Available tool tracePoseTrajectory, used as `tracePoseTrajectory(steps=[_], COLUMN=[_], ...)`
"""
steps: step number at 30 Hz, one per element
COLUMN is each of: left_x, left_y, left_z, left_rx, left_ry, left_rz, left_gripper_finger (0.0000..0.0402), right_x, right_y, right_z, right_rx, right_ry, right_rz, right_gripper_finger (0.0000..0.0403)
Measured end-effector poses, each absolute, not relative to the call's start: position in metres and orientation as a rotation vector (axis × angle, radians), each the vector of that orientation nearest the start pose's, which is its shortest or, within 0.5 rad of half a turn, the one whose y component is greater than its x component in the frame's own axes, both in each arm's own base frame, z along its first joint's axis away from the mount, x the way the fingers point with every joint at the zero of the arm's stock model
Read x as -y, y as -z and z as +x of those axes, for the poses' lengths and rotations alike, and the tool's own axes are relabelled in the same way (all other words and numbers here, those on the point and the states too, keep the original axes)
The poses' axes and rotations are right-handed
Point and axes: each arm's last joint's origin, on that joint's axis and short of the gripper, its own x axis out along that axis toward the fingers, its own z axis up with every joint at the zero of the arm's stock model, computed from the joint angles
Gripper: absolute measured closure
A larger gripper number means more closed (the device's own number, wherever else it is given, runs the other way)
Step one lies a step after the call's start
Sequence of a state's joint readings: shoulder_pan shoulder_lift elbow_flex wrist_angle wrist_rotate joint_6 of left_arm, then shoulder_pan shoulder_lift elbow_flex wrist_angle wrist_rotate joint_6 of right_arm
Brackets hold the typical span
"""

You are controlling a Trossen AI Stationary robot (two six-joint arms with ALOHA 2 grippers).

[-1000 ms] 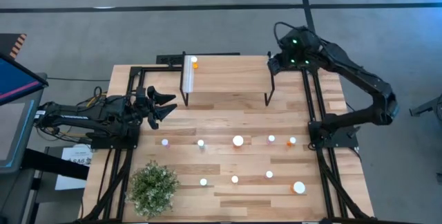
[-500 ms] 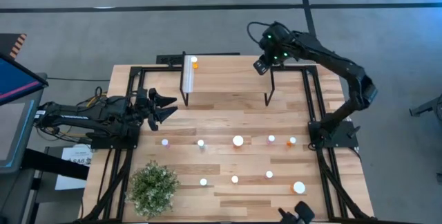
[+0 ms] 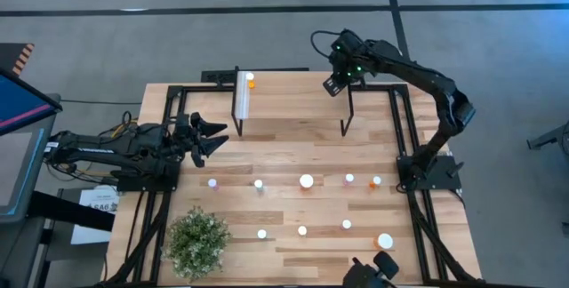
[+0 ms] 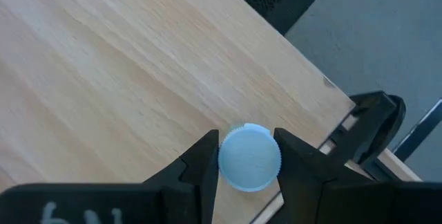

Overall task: Pick and place medicine bottles onto shelf by color
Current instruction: Put the blue pill bottle on the shelf, then put the pink pill bottle on the shelf

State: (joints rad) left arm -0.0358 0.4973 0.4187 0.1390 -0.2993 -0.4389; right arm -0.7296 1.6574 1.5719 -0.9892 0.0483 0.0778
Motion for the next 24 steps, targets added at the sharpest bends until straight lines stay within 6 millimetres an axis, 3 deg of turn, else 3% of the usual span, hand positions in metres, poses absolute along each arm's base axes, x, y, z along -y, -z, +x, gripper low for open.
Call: tracePoseTrajectory(steps=[16,24], left_x=[-0.004,-0.004], left_y=[-0.275,-0.274], left_z=[0.132,0.132], left_rx=[0.105,0.100], left_ry=[-0.250,-0.252], left_rz=[-0.446,-0.441], left_gripper_finger=[0.0168,0.0168], right_x=[0.224,0.217], right_y=[-0.323,-0.330], right_z=[0.251,0.245], right_rx=[-1.002,-1.003], right_ry=[0.741,0.739], right_rz=[0.431,0.428], right_gripper_finger=[0.0192,0.0180])
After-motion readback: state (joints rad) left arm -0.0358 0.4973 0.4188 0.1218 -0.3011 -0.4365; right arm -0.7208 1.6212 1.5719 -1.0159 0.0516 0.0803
